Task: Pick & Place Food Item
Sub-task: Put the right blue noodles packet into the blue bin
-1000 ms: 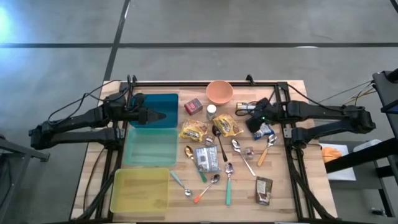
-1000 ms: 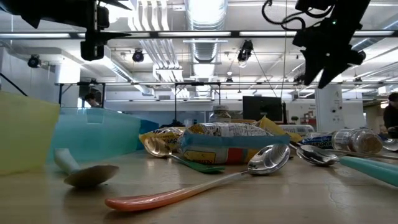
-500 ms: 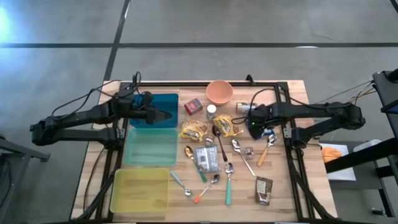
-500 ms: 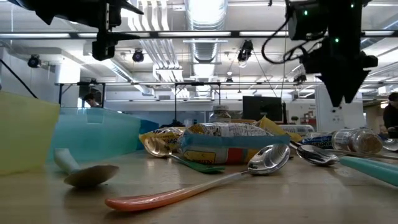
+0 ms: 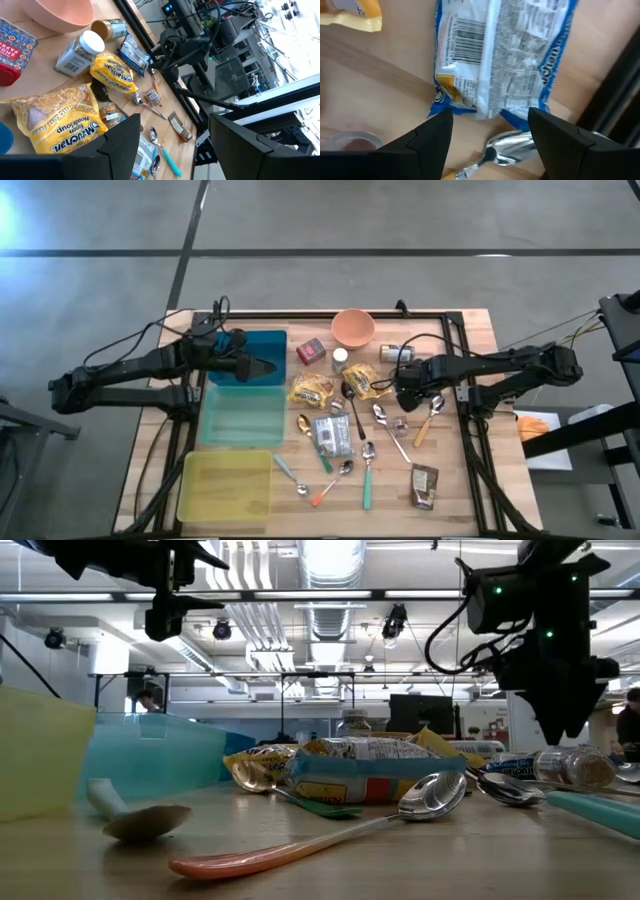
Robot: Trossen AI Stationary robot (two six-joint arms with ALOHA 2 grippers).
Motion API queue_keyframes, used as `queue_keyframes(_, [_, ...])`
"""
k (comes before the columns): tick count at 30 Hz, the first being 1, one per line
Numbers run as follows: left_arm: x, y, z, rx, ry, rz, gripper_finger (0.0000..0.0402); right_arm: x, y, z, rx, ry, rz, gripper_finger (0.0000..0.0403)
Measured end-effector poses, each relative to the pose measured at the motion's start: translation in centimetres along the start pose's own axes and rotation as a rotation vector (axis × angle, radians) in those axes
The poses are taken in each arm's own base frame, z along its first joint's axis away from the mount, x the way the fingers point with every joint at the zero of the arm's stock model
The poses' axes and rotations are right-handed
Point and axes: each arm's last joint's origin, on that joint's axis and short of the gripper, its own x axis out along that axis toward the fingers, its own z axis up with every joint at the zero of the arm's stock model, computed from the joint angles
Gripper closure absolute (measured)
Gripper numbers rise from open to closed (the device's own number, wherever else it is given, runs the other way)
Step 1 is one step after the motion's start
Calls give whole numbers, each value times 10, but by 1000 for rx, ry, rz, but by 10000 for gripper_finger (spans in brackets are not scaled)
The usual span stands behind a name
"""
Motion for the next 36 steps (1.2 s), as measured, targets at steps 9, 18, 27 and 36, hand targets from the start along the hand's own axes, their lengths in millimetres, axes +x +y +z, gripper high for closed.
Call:
queue_keyframes(9, [0,0,0,-1,0,1,161,23,1,-5,-19,5,-20,145])
queue_keyframes(18, [0,0,0,-1,-3,3,161,33,5,-4,-50,-5,-15,225])
queue_keyframes(27, [0,0,0,-3,-3,3,161,29,5,-4,-66,-22,12,369])
queue_keyframes(36, [0,0,0,-4,-3,3,161,12,4,-1,-63,-35,101,395])
